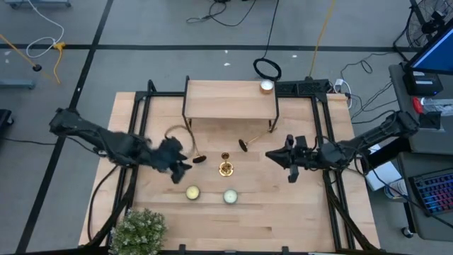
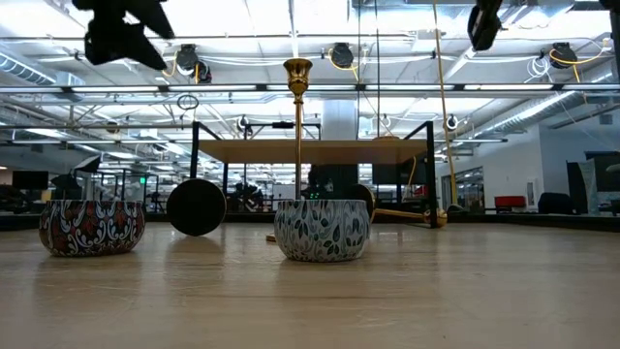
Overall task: Pick & Place candle stick holders
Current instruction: Put the middle gold candle holder on the shelf
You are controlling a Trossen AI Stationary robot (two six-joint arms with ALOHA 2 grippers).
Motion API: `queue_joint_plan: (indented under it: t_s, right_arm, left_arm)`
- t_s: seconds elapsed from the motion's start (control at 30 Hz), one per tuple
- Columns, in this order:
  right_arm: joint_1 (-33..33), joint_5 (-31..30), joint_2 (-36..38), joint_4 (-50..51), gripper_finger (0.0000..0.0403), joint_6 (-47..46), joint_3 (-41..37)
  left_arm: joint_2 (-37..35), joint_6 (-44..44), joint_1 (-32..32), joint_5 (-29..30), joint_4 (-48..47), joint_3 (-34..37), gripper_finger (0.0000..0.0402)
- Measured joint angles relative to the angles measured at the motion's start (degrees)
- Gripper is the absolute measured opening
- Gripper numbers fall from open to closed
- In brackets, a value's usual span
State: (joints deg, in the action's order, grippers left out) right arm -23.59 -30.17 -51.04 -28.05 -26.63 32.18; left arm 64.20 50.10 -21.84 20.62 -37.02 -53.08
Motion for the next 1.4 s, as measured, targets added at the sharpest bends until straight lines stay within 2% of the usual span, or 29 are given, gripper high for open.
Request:
queue_joint_plan:
  t_s: [0.17, 0.27, 0.4, 0.5, 0.73, 0.9, 1.03, 1.17, 1.4]
  right_arm:
    - [-0.7, -1.5, 0.4, -0.6, 0.0054, 2.2, 0.0]
    - [-0.7, -1.5, 0.5, -0.3, 0.0092, 1.7, 0.0]
    - [-0.6, -1.5, 0.6, -0.1, 0.0136, 2.3, 0.0]
    - [0.0, -1.6, 1.0, 0.8, 0.0159, 5.5, 0.0]
    - [1.4, -8.4, 1.3, 1.3, 0.0184, 7.9, 0.0]
    - [2.2, -8.8, 1.3, 1.8, 0.0184, 7.9, 0.0]
    - [2.3, -8.8, 1.3, 1.9, 0.0184, 7.9, 0.0]
    - [2.3, -8.9, 1.3, 2.5, 0.0187, 7.9, 0.0]
    - [2.3, -8.8, 1.3, 3.2, 0.0187, 6.9, 0.0]
  left_arm:
    - [13.9, -2.4, -5.7, 10.3, 12.1, 0.0, 0.0218]
    - [21.6, -1.5, -8.0, 18.1, 15.3, 0.0, 0.0218]
    - [29.6, 2.1, -8.2, 24.6, 17.7, 0.0, 0.0218]
    - [34.3, 2.5, -7.0, 27.5, 24.1, 0.0, 0.0218]
    - [41.3, -1.7, -2.9, 27.4, 38.8, 0.0, 0.0218]
    - [41.7, -6.0, 0.3, 26.6, 44.7, 0.0, 0.0218]
    - [41.7, -11.3, 2.7, 22.9, 48.3, 0.0, 0.0218]
    - [41.7, -12.7, 4.5, 17.8, 49.1, 0.0, 0.0218]
    - [41.6, -13.0, 5.1, 16.7, 49.0, 0.0, 0.0218]
